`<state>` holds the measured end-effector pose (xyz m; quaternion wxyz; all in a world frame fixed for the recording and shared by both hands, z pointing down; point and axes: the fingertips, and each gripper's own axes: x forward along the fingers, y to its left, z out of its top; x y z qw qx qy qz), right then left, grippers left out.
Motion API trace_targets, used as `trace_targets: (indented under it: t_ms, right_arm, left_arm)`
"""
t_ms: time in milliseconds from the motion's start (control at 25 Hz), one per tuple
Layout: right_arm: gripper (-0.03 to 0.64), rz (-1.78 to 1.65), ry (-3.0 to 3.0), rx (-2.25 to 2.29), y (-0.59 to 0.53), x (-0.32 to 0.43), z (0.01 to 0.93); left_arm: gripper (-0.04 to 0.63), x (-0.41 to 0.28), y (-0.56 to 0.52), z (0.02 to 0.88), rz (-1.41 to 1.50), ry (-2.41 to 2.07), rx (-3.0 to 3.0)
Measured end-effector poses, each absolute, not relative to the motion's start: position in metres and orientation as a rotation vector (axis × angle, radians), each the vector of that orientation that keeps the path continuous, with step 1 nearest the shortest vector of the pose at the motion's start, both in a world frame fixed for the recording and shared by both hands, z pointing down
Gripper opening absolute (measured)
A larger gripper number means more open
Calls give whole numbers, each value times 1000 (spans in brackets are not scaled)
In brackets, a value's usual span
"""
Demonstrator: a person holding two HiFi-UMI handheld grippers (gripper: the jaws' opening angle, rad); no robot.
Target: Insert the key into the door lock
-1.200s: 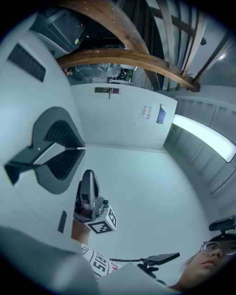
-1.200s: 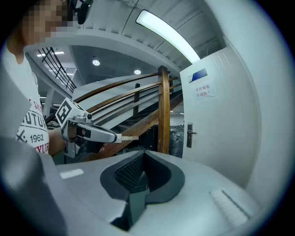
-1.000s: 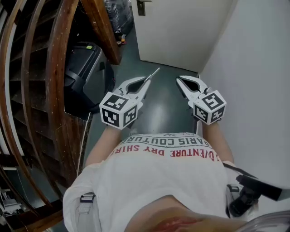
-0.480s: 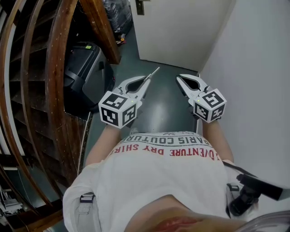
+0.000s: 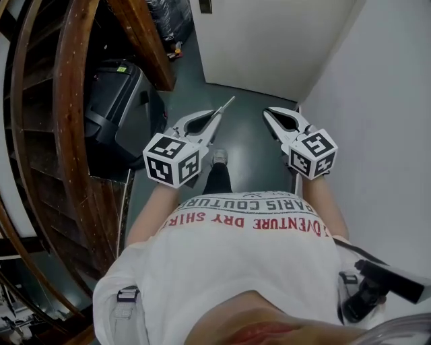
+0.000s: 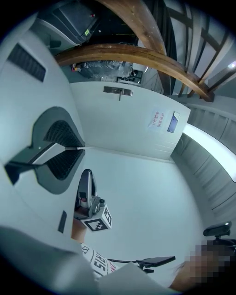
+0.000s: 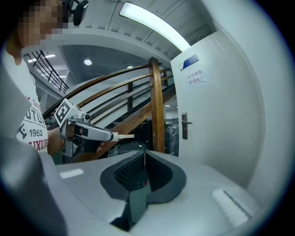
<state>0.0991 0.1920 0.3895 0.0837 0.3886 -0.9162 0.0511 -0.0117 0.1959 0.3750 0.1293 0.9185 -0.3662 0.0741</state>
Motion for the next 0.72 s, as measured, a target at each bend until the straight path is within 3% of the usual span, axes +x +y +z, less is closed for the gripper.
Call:
trace_targets:
  t_ms: [720]
  right_arm:
    - [3, 136, -2657, 1259, -260, 85, 347]
  left_arm:
    - [22, -53, -268, 333, 188, -1060, 2627]
